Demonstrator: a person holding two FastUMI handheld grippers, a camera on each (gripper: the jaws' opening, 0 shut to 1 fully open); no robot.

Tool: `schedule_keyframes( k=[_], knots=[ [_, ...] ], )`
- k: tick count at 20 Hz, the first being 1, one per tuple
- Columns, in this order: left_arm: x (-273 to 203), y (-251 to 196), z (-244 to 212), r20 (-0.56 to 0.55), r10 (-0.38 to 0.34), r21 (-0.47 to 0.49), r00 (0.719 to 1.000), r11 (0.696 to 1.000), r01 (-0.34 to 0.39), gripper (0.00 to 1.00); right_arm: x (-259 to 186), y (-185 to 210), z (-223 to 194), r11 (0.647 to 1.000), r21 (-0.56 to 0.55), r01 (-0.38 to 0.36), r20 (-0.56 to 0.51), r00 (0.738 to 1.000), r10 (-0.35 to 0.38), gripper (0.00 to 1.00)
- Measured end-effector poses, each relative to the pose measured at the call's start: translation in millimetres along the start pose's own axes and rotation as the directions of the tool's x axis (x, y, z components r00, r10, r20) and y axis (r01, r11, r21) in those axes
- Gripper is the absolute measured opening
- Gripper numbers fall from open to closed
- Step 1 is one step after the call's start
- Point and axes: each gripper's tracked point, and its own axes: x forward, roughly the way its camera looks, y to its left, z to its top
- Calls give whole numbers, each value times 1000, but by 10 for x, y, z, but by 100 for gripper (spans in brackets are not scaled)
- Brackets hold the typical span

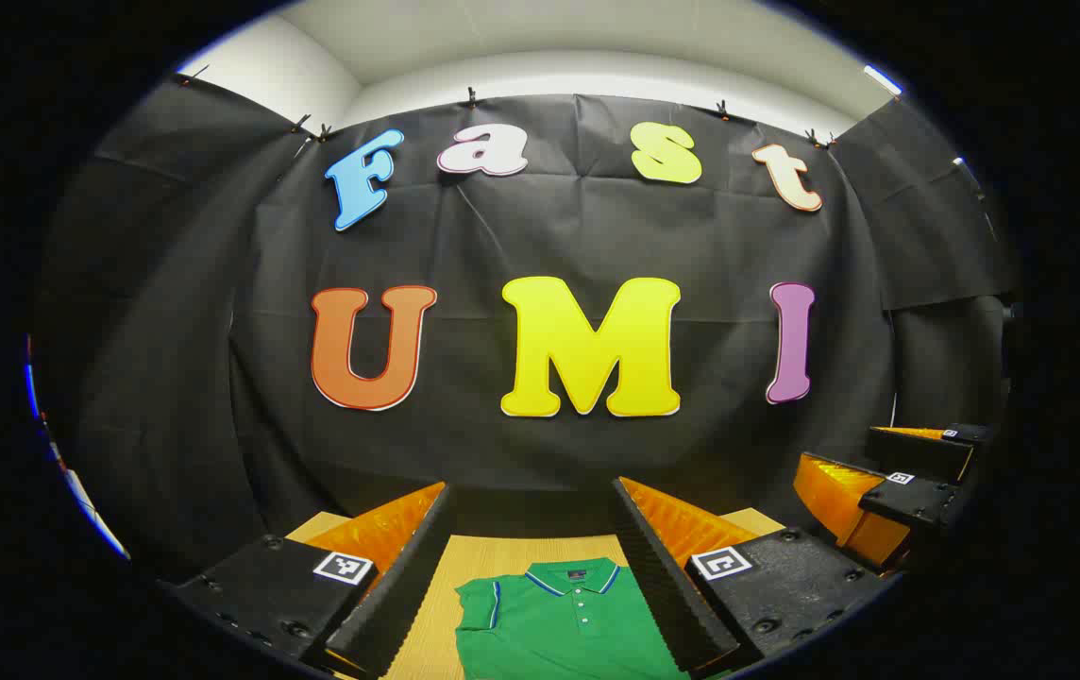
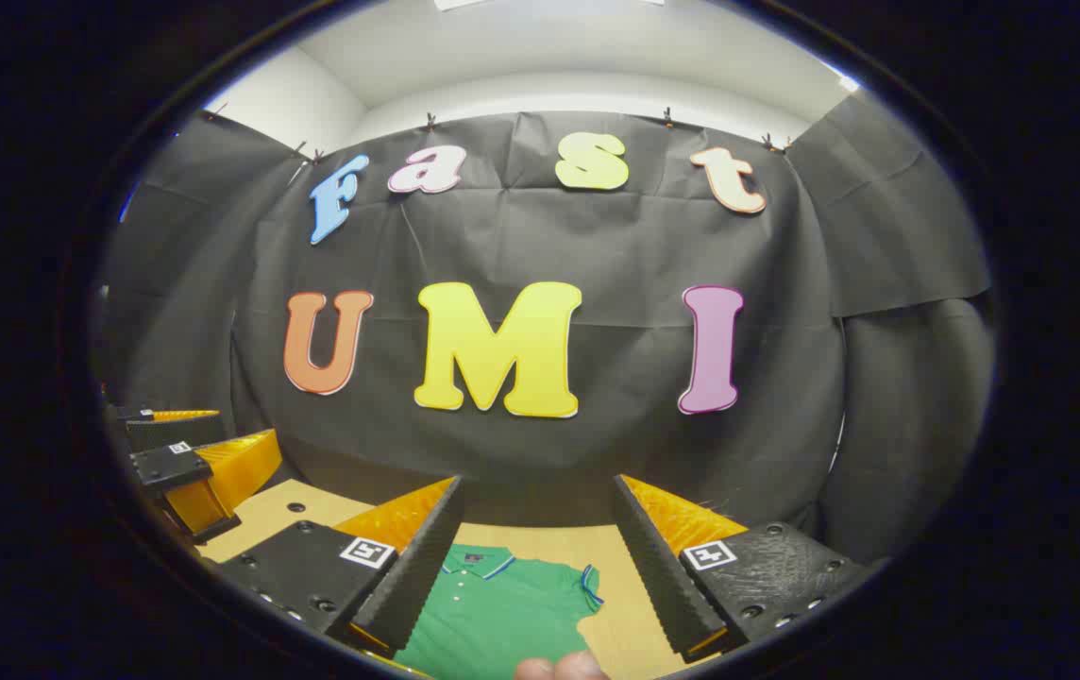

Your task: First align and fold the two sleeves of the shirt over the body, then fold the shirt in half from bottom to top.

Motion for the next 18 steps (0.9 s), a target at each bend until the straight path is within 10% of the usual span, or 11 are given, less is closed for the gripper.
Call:
schedule_keyframes(
  k=[18],
  knots=[
    [149, 32, -91, -25, 23, 4, 999, 1000, -23, 100, 169, -107, -162, 1000, -14, -9, -59, 998, 8, 95]
  ],
)
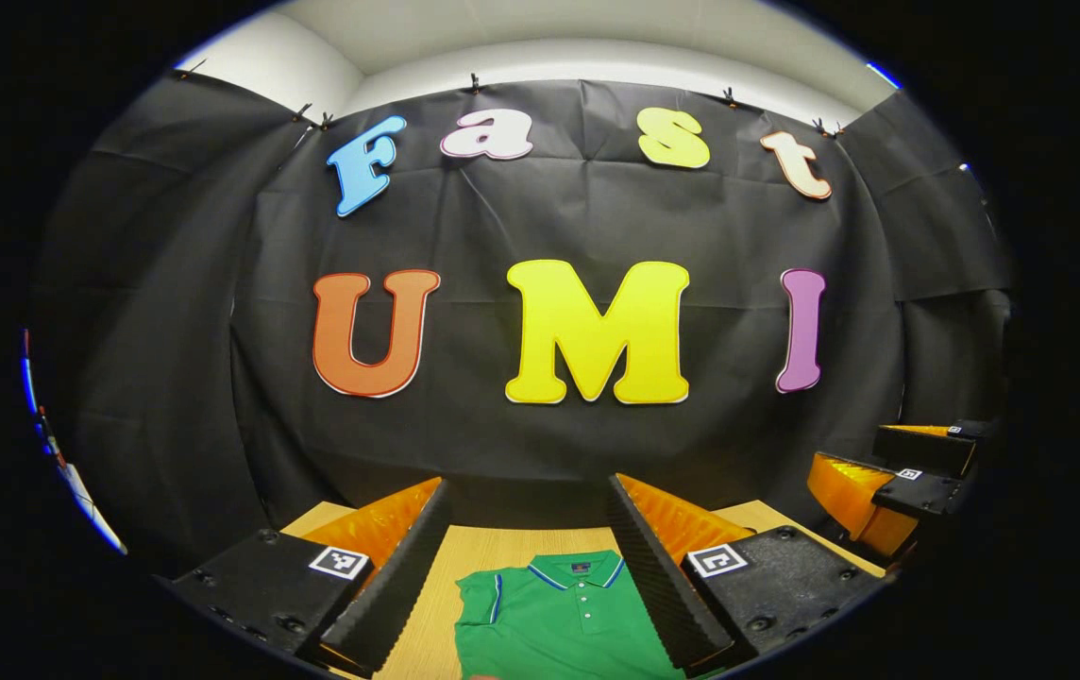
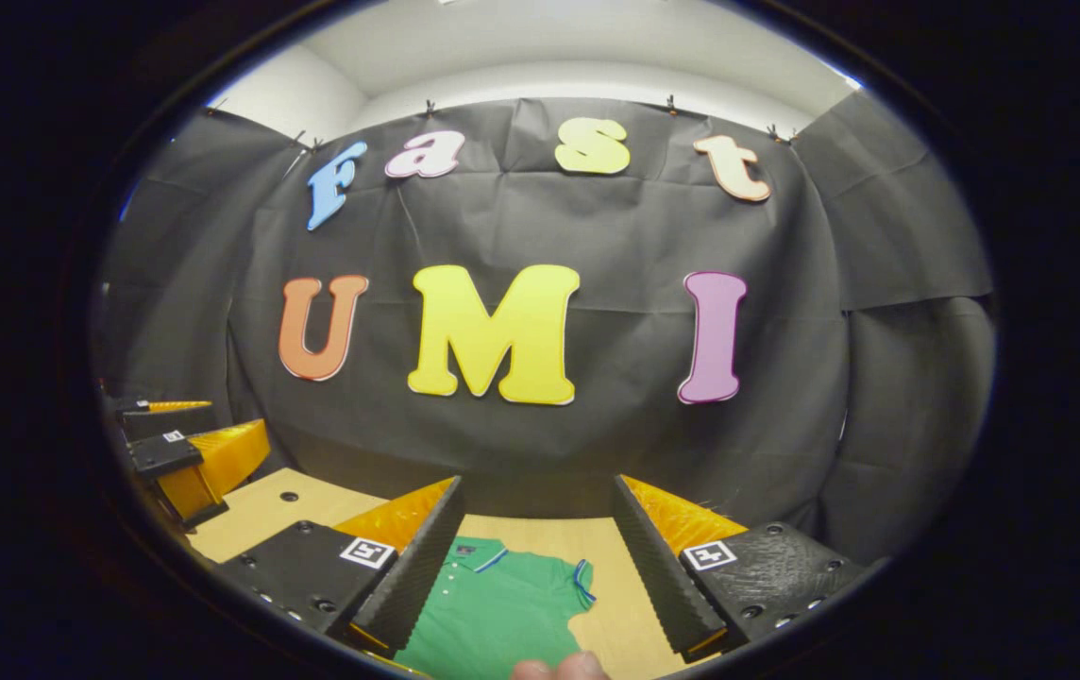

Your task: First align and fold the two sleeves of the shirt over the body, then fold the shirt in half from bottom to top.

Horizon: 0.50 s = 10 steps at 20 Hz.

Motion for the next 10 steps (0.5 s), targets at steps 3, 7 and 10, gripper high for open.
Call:
schedule_keyframes(
  k=[3, 7, 10],
  knots=[
    [27, -25, 4, 2, -3, 0, 1000, 1000, 3, 100, 60, -60, -98, 1000, 4, 1, -29, 1000, -1, 96],
    [55, -23, 8, 5, 3, 10, 1000, 1000, -3, 100, 243, -132, -242, 1000, 7, -14, -65, 998, 15, 95],
    [77, -44, 58, 11, 5, 15, 1000, 1000, -5, 100, 456, -282, -511, 1000, 0, -4, -120, 993, 4, 96]
  ],
)
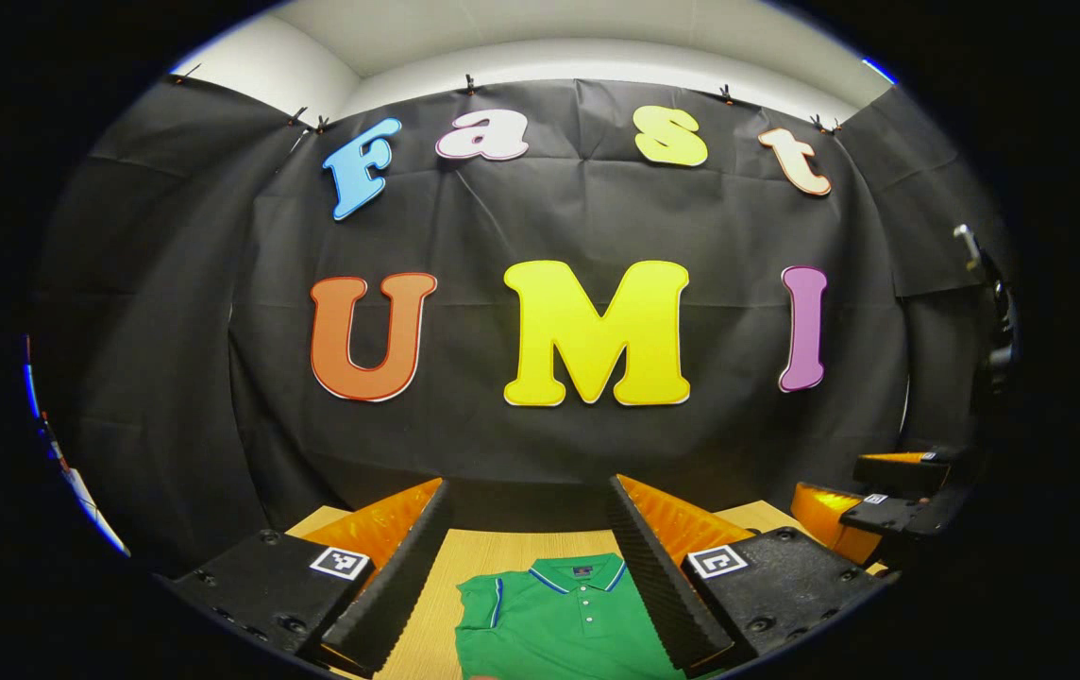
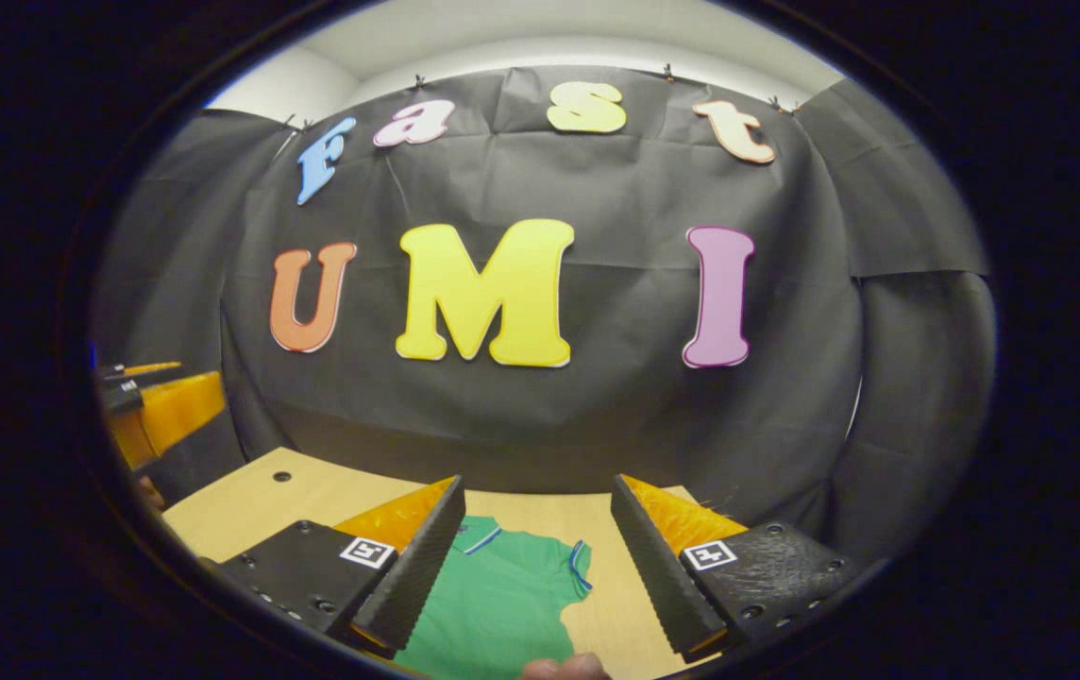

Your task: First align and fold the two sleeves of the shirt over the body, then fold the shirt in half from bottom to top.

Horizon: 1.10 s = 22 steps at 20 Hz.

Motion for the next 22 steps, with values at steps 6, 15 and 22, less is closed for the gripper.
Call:
schedule_keyframes(
  k=[6, 15, 22],
  knots=[
    [65, 25, -20, -4, 35, -5, 999, 999, -35, 100, 609, -266, -659, 1000, 8, -19, -146, 989, 20, 95],
    [303, -51, -166, -49, 72, 1, 996, 997, -72, 100, 1580, -563, -1828, 999, -37, -33, -367, 930, 17, 95],
    [474, -135, -316, -92, 83, 24, 992, 996, -81, 100, 2155, -591, -2613, 998, -15, -53, -505, 862, 38, 97]
  ],
)
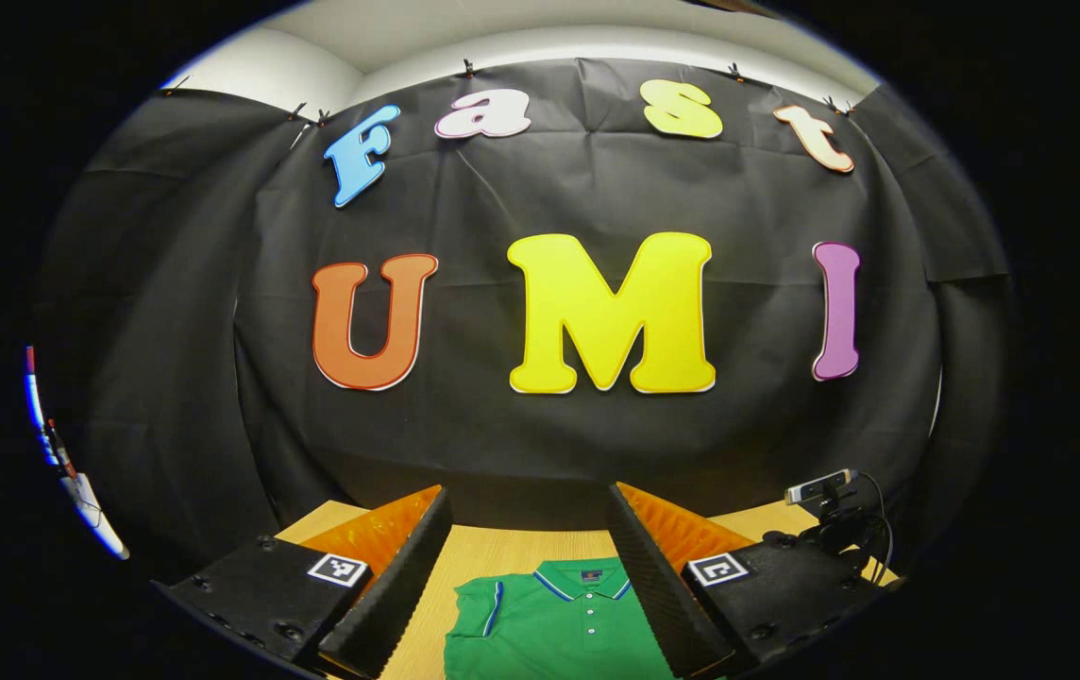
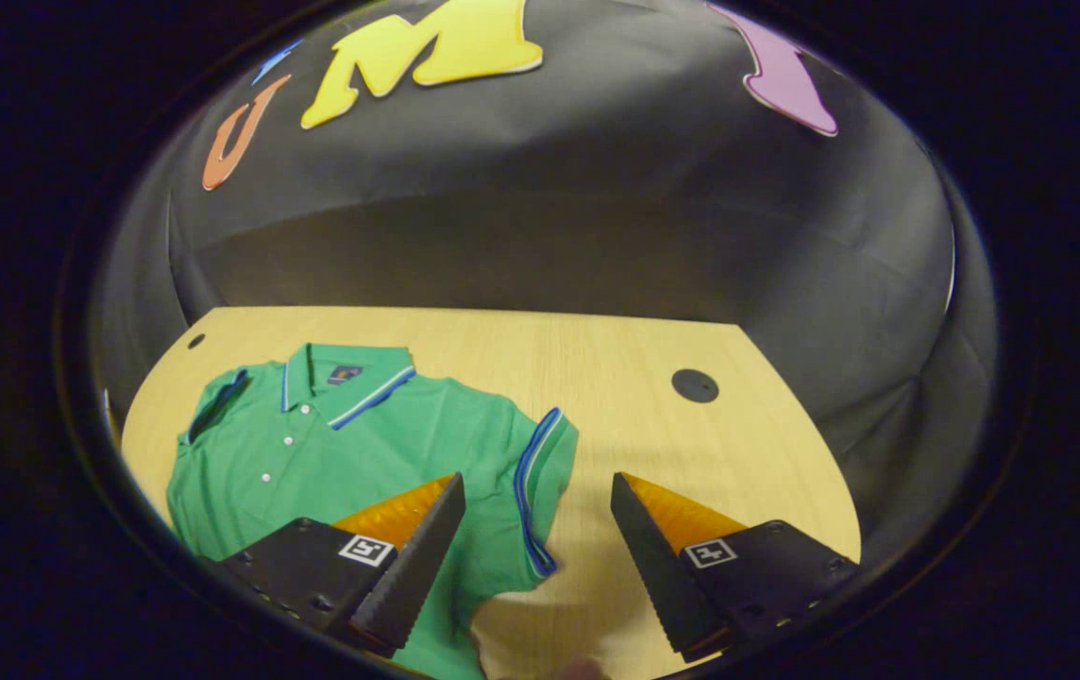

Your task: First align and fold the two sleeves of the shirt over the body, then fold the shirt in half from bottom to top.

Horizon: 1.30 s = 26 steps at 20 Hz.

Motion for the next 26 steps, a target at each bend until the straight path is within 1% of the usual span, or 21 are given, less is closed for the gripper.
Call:
schedule_keyframes(
  k=[1, 3, 4, 6, 7, 9, 10, 11, 12, 13, 15, 17, 19, 21, 23, 26],
  knots=[
    [23, 10, -15, -3, 6, 4, 1000, 1000, -6, 100, 65, -26, -50, 1000, 2, 1, -16, 1000, -1, 95],
    [36, 27, -1, -5, 16, 13, 1000, 1000, -16, 100, 167, -46, -145, 1000, 15, -4, -56, 998, 5, 95],
    [47, 0, -30, -12, 10, 15, 1000, 1000, -10, 100, 200, -58, -177, 999, 32, -9, -75, 997, 12, 91],
    [54, -36, -61, -28, -1, 19, 1000, 1000, 1, 100, 242, -40, -239, 997, 73, -25, -110, 993, 33, 78],
    [51, -55, -65, -32, -3, 21, 999, 1000, 4, 100, 254, -23, -211, 995, 91, -29, -106, 994, 39, 65],
    [35, -84, -65, -33, -7, 24, 999, 1000, 7, 100, 245, 16, -222, 993, 114, -37, -124, 991, 51, 29],
    [34, -106, -59, -34, -13, 24, 999, 1000, 13, 100, 260, 15, -219, 991, 128, -36, -131, 990, 52, 15],
    [32, -122, -58, -35, -18, 24, 999, 1000, 19, 100, 234, 15, -213, 989, 142, -36, -134, 989, 56, 5],
    [30, -117, -63, -35, -19, 26, 999, 999, 20, 100, 200, 0, -206, 987, 154, -34, -138, 989, 56, 5],
    [27, -117, -53, -33, -19, 26, 999, 999, 20, 100, 211, 8, -200, 986, 163, -39, -138, 989, 62, 0],
    [23, -116, -48, -31, -21, 26, 999, 999, 22, 100, 143, 15, -148, 985, 169, -45, -131, 989, 68, 0],
    [29, -97, -47, -28, -22, 19, 999, 1000, 23, 100, 60, -10, -14, 986, 162, -32, -99, 994, 49, 0],
    [14, -75, -61, -30, -23, 5, 999, 1000, 24, 100, -45, 52, 149, 987, 153, -42, -68, 996, 52, 0],
    [-5, -47, -74, -33, -20, -8, 999, 1000, 20, 100, -138, 212, 314, 987, 148, -58, -40, 997, 64, 0],
    [-28, 32, -82, -35, -9, -14, 999, 1000, 9, 100, -181, 472, 427, 988, 132, -82, -26, 996, 87, 0],
    [-86, 203, -89, -36, 18, -20, 999, 1000, -19, 100, -175, 927, 465, 984, 131, -123, -47, 990, 130, 0]
  ],
)
